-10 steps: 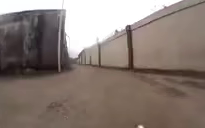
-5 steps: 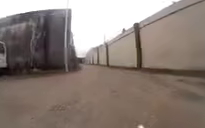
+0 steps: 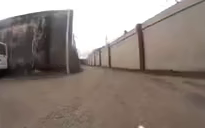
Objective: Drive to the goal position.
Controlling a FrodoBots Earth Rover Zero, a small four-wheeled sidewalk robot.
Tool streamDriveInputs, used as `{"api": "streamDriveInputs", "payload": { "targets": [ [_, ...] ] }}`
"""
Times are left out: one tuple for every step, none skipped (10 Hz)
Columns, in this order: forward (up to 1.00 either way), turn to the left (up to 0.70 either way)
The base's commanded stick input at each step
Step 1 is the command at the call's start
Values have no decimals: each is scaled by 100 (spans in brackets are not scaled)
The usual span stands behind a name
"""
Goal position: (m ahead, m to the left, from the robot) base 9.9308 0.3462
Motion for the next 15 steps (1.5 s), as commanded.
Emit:
{"api": "streamDriveInputs", "payload": {
  "targets": [
    [30, 0],
    [30, 0],
    [30, 0],
    [30, -27],
    [30, -59],
    [30, -60],
    [30, -54],
    [30, -16],
    [30, 0],
    [30, 0],
    [30, 0],
    [30, 0],
    [30, 0],
    [30, 0],
    [30, 0]
  ]
}}
